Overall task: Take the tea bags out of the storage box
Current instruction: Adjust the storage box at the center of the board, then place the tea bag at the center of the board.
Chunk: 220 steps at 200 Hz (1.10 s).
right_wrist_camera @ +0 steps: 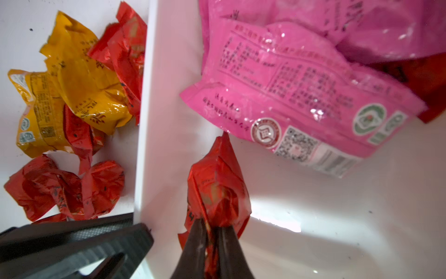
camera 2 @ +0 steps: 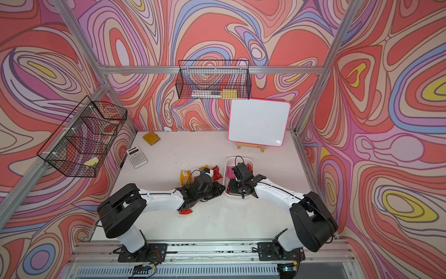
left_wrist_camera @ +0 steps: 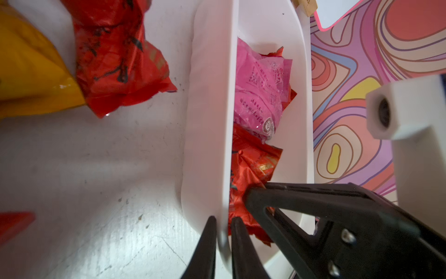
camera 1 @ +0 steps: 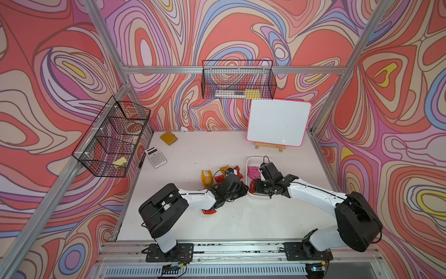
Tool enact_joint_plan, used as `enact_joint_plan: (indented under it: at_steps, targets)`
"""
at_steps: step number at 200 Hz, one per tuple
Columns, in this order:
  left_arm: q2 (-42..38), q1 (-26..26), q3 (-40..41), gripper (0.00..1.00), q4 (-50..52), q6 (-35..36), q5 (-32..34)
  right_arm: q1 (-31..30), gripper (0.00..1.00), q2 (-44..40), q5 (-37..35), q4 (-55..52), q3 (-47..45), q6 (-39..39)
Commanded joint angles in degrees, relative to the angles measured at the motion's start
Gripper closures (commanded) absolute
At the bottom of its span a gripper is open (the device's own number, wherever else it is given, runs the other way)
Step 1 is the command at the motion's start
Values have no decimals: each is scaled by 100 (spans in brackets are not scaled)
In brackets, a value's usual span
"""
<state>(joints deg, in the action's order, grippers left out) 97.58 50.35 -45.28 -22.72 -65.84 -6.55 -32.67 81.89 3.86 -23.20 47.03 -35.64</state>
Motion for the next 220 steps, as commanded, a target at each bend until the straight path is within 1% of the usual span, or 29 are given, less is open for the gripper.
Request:
enact_joint_plan:
  at_steps: [1,31,42,58,70,92,102,122,148,164,188,220]
  targets:
    - [105,69,-180,84,-125,42,-57,28,89,-356,-209,-352,-79,21]
    - [203,113,-285,83,-157,37,-97,32,90,-841,-420,-842,-41,72]
    - [226,111,-296,80,-212,28,-118,32,90,-1013,-491,-1031,27,121]
    - [156,120,-249,73,-347,20,-53,32,90,-1246,-492,-1214,145,234]
    - [-3,124,-174,66,-418,34,113,32,90,-1394,-452,-1264,242,338]
    - [-477,124,36,55,-386,144,637,24,90,-1462,-153,-1280,462,501]
    - [-740,124,158,53,-301,177,949,17,91,-1410,59,-1207,548,561]
    - [-1294,124,387,51,2,245,1603,-156,91,-1157,293,-1029,712,623]
    - [-1926,124,643,52,564,164,2394,-575,91,-641,242,-785,936,680]
    - [-2210,119,774,54,869,45,2753,-806,90,-254,210,-645,1097,724]
    - [-2433,123,918,54,1149,-139,3029,-953,90,354,152,-449,1309,742]
    - [-2476,124,1010,54,1182,-234,3081,-1043,88,1092,141,-336,1586,812]
